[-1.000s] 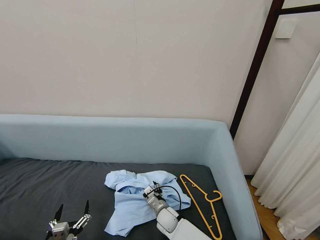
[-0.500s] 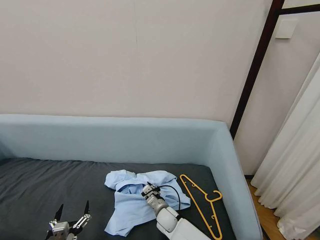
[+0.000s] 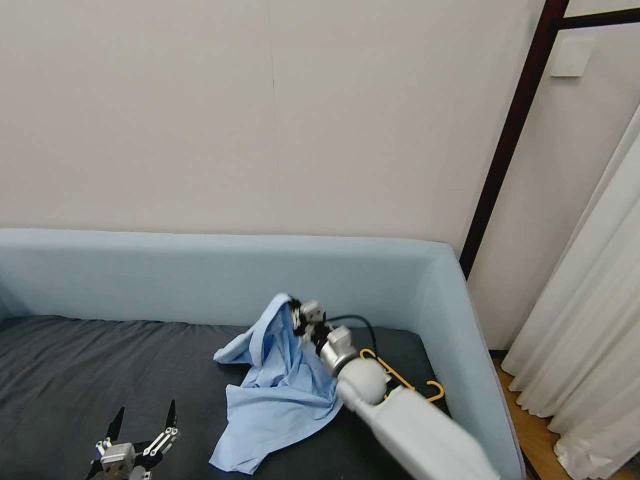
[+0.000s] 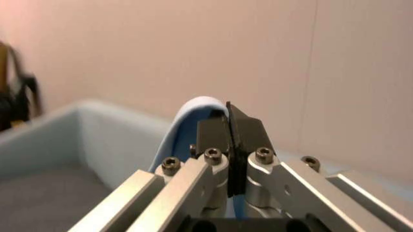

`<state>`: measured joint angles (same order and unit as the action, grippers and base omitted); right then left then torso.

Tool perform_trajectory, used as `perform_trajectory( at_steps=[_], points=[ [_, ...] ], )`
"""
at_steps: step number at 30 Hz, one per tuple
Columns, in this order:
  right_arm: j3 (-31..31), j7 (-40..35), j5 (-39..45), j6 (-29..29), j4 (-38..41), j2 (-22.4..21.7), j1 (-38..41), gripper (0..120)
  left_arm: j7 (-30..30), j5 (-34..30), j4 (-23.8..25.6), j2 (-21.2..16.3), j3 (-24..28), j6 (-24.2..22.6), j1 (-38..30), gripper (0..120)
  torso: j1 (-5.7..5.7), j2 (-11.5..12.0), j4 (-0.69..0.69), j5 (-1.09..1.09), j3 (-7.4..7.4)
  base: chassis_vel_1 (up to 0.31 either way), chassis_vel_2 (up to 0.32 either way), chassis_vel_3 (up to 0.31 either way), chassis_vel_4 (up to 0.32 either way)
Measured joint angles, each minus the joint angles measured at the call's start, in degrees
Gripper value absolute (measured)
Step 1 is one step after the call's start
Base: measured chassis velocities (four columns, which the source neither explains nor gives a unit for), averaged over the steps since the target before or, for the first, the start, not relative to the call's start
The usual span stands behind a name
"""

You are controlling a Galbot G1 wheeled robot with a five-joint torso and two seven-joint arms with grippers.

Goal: Pick up the clothes from the sofa and hang them on the clothes hanger.

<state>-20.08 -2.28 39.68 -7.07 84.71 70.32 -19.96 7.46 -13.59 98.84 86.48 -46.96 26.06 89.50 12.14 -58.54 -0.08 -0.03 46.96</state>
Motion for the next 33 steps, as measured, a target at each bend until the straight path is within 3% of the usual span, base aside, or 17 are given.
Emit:
perform_trajectory(
  at_steps=[4, 13, 16, 20, 21, 22, 26, 27, 30, 32, 33],
  points=[
    [-0.7, -0.2, 5.9, 1.4, 6.1, -2.5, 9.5, 0, 0.0, 0.0, 0.3, 0.3, 0.5, 0.0, -0.5, 100, -0.01, 0.0, 0.01, 0.00, 0.00, 0.000, 0.000, 0.000, 0.000],
    [0.1, -3.5, 9.0, 4.0, 10.0, -2.8, 19.4, 0, 0.0, -0.3, 0.9, 0.4, 0.3, 0.0, -0.4, 100, -0.01, 0.0, 0.01, -0.01, 0.00, 0.000, 0.000, 0.000, 0.000],
    [0.9, -6.6, 9.5, 7.6, 12.5, -2.8, 22.0, 0, 0.0, -0.6, 1.1, 0.4, 0.1, 0.0, -0.3, 100, -0.01, 0.0, 0.02, 0.00, 0.00, 0.000, 0.000, 0.000, 0.000],
    [1.7, -16.5, 11.5, 21.1, 19.2, -4.4, 23.4, 0, 0.0, -0.6, 1.2, 0.5, 0.0, 0.0, -0.3, 100, -0.01, 0.0, 0.02, -0.01, 0.00, 0.000, 0.000, 0.000, 0.000],
    [1.7, -18.8, 12.1, 25.3, 21.3, -5.2, 22.6, 0, 0.0, -0.5, 1.2, 0.6, 0.0, 0.0, -0.3, 100, -0.01, 0.0, 0.01, -0.02, -0.01, 0.000, 0.000, 0.000, 0.000],
    [1.7, -18.8, 12.1, 25.3, 21.3, -5.2, 22.6, 0, 0.0, -0.5, 1.2, 0.6, 0.0, 0.0, -0.3, 100, -0.01, 0.0, 0.01, -0.02, -0.01, 0.000, 0.000, 0.000, 0.000],
    [-0.4, -20.3, 11.7, 42.7, 27.5, -10.1, 12.7, 0, 0.1, -0.1, 1.0, 1.0, 0.3, 0.0, -0.4, 100, -0.01, 0.0, 0.00, 0.01, 0.00, 0.000, 0.000, 0.000, 0.000],
    [-0.4, -20.3, 11.7, 42.7, 27.5, -10.1, 12.7, 0, 0.1, -0.1, 1.0, 1.0, 0.3, 0.0, -0.4, 100, -0.01, 0.0, 0.00, 0.01, 0.00, 0.000, 0.000, 0.000, 0.000],
    [-3.4, -13.8, 4.3, 49.1, 26.7, -12.6, 1.9, 0, 0.1, 0.3, 1.1, 1.3, 0.6, 0.0, -0.4, 100, -0.01, 0.0, -0.01, 0.00, 0.00, 0.000, 0.000, 0.000, 0.000],
    [-4.8, -8.4, -3.2, 50.0, 22.3, -11.8, -6.5, 0, 0.1, 0.7, 1.2, 1.5, 0.7, 0.1, -0.3, 100, -0.01, 0.0, -0.03, 0.01, 0.00, 0.000, 0.000, 0.000, 0.000],
    [-4.8, -8.4, -3.2, 50.0, 22.3, -11.8, -6.5, 0, 0.1, 0.7, 1.2, 1.5, 0.7, 0.1, -0.3, 100, -0.01, 0.0, -0.03, 0.01, 0.00, 0.000, 0.000, 0.000, 0.000]
  ],
)
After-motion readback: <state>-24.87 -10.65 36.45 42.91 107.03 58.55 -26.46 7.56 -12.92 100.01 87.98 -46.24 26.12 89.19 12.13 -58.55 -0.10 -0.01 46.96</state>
